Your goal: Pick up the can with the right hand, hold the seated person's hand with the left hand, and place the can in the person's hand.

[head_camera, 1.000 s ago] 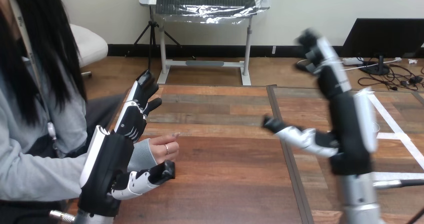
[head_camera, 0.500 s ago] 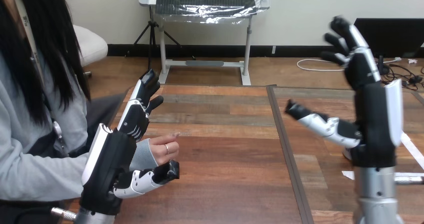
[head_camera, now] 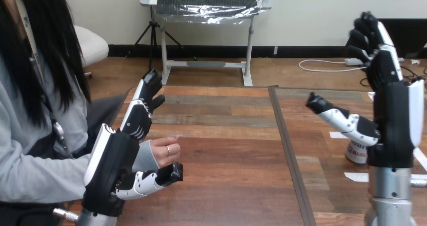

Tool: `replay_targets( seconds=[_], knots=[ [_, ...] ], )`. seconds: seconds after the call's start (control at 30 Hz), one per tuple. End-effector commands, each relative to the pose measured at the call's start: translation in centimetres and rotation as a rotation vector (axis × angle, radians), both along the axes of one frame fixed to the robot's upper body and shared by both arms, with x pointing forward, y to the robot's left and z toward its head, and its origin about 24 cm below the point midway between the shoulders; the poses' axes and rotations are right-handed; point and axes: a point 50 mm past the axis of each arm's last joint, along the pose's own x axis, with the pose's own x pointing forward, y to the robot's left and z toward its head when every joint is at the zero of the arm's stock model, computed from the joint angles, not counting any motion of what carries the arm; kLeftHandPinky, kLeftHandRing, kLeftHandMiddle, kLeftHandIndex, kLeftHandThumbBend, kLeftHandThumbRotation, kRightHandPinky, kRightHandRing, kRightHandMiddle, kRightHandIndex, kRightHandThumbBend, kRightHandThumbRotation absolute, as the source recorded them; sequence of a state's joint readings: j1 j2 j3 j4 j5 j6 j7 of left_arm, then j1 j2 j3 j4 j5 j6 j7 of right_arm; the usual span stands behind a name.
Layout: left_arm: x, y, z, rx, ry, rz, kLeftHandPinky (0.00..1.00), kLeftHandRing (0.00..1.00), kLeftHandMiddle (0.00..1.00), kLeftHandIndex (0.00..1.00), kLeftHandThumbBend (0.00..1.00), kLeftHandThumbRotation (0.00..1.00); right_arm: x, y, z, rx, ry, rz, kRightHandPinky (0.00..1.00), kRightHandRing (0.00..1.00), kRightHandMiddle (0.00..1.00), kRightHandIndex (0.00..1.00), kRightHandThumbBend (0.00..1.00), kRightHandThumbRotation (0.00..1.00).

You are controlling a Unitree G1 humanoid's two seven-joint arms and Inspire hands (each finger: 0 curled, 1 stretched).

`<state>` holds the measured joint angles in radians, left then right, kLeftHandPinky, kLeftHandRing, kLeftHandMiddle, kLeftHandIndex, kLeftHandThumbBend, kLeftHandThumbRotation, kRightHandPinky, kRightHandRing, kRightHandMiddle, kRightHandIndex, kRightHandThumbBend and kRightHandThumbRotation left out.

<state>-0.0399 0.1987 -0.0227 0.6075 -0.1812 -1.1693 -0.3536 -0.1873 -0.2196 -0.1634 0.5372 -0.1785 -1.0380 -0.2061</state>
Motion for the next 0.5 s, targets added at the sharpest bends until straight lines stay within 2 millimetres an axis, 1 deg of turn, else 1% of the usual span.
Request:
replay_targets(
  seconds=[0.0, 0.2, 0.47],
  knots=[
    [0.9, -0.3, 1.6, -0.005, -0.078, -0.01, 0.95, 0.99, 1.0, 1.0, 1.0, 0.64, 1.4, -1.2, 2.1, -0.019, -0.067, -0.033, 0.83, 0.89, 0.91, 0.93, 1.0, 0.49],
    [0.8, -0.2, 1.3, -0.012, -0.067, 0.002, 0.94, 0.98, 1.0, 1.0, 1.0, 0.64, 1.6, -2.0, 2.0, -0.018, -0.052, -0.056, 0.84, 0.89, 0.91, 0.93, 1.0, 0.48],
    [0.6, -0.2, 1.3, -0.013, -0.067, 0.013, 0.94, 0.98, 1.0, 1.0, 1.0, 0.63, 1.8, -3.1, 1.7, 0.006, -0.021, -0.096, 0.84, 0.88, 0.89, 0.93, 1.0, 0.48]
  ],
)
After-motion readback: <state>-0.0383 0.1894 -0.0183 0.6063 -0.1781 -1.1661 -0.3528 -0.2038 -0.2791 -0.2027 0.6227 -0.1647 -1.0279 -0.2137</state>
